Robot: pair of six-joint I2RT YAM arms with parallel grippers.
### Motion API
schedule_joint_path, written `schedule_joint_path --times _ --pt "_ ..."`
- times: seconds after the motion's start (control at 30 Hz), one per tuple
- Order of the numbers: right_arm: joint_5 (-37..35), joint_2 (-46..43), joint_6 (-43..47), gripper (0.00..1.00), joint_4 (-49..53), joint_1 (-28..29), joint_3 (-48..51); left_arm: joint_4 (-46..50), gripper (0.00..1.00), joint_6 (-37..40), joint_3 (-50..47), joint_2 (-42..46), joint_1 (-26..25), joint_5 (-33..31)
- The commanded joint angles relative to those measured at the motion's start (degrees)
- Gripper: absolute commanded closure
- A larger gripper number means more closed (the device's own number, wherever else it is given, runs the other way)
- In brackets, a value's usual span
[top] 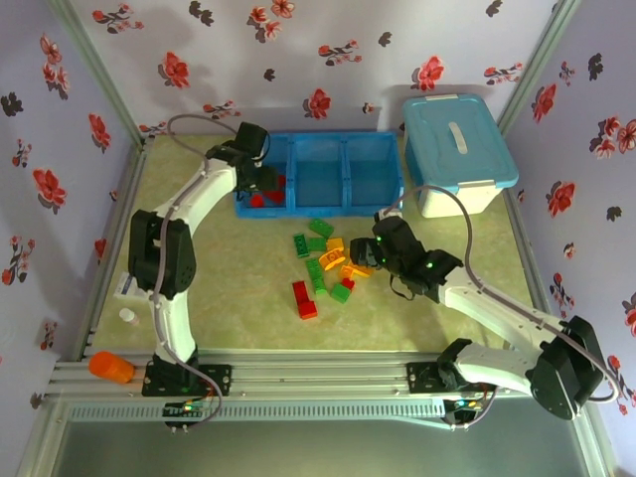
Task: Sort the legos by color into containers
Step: Place the lego in the container, then pick up the lego from the bottom-center of the table.
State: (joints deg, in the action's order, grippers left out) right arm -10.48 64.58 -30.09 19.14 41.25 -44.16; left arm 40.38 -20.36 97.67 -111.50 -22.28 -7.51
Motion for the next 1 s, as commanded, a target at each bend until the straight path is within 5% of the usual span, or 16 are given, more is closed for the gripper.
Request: schedule_joint_path --times 0.0,0.47,0.97 --pt "1.6 1.9 -0.2 0.27 -0.4 0.5 -2.2 -0.7 0.36 0.1 -3.3 8.9 -0.8 -0.4" --pt "1.1 15.8 0.9 0.25 4.5 11.3 -13.7 -12.1 0.38 -6.7 -37.1 42.9 -4.2 1.6" --pt "1.7 36.7 -2.6 0.28 13.1 20.9 -28.7 -7.1 0.39 -12.2 -52.1 61.6 -5.0 1.5"
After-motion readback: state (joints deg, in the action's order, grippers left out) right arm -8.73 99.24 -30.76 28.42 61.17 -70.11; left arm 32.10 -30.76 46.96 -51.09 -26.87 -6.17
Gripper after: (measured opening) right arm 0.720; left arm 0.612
